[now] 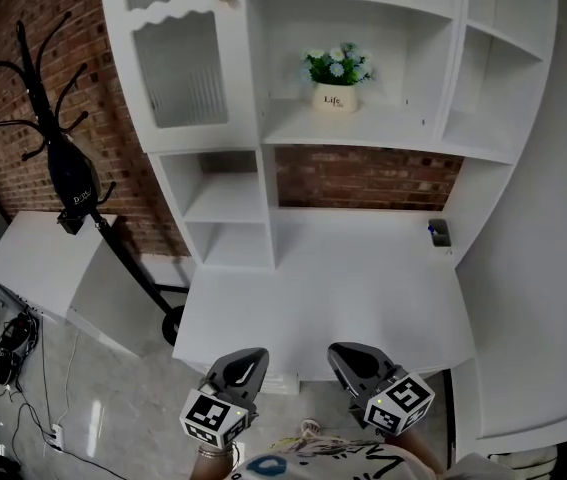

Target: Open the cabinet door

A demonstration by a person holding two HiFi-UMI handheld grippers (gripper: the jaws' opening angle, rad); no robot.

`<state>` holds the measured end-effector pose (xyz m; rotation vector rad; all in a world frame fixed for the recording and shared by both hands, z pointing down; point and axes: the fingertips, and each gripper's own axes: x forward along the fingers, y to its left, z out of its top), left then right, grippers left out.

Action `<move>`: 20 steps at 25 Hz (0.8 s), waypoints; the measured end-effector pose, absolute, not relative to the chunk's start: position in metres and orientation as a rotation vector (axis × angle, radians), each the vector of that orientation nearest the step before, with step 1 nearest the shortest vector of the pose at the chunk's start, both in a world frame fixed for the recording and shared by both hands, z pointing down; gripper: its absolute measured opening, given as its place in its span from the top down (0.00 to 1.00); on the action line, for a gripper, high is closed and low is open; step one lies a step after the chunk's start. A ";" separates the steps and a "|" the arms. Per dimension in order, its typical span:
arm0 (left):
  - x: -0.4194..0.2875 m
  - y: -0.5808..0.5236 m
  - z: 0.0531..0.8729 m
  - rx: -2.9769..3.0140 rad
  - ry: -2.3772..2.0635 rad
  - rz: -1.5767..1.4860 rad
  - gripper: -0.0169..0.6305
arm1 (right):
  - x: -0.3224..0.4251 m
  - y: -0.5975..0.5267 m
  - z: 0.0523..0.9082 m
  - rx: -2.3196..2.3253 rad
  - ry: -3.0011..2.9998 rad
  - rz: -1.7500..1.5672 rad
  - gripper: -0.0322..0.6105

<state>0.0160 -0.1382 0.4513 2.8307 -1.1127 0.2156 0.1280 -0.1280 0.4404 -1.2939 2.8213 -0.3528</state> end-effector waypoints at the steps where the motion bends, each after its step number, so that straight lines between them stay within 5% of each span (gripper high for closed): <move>1: 0.017 -0.142 0.452 2.828 -1.125 0.216 0.95 | 0.130 -0.132 0.441 -1.285 2.823 -0.353 0.90; 20: 0.029 -0.196 0.438 2.818 -1.296 0.214 0.95 | 0.151 -0.185 0.453 -1.164 2.912 -0.376 0.90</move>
